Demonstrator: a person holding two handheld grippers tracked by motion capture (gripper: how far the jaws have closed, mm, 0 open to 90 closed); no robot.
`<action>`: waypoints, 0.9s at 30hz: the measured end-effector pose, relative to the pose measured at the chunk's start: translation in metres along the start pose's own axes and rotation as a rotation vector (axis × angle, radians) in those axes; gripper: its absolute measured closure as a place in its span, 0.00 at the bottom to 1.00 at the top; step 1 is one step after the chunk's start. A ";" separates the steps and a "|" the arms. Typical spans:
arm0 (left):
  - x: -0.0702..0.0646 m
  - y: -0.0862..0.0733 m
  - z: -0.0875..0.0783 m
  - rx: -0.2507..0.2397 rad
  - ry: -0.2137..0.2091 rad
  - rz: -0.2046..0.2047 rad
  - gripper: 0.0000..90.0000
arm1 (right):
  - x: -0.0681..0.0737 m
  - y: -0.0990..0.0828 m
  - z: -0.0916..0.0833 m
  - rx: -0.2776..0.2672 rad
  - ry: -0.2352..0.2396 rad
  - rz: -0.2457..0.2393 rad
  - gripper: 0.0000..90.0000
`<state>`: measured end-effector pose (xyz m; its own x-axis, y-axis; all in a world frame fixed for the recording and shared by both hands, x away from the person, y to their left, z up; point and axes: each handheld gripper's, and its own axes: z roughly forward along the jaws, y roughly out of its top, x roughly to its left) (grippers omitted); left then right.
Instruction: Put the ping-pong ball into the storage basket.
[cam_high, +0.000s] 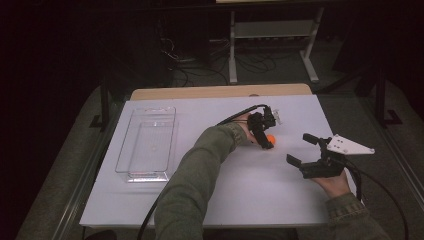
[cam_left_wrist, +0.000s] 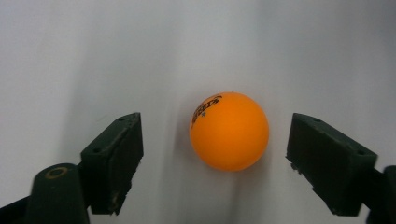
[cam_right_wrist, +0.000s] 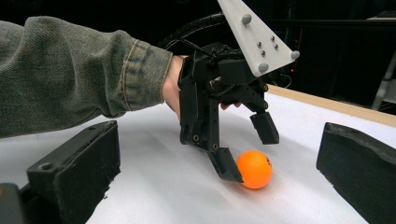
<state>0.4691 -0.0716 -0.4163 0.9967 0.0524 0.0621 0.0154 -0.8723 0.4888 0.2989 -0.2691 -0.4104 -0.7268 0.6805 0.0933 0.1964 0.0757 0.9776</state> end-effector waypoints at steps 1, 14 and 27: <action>0.000 0.000 0.000 -0.005 -0.002 -0.001 0.24 | 0.000 0.000 0.000 0.000 0.000 0.000 0.00; -0.002 0.001 0.004 -0.020 -0.048 0.003 0.38 | 0.000 0.000 -0.001 -0.001 0.000 0.002 0.00; -0.002 0.001 0.006 -0.039 -0.057 0.007 0.49 | -0.001 -0.002 -0.002 -0.005 -0.003 0.006 0.00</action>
<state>0.4673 -0.0751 -0.4212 0.9997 0.0175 0.0168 0.0061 -0.8528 0.5223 0.2979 -0.2710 -0.4116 -0.7235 0.6832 0.0990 0.1978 0.0678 0.9779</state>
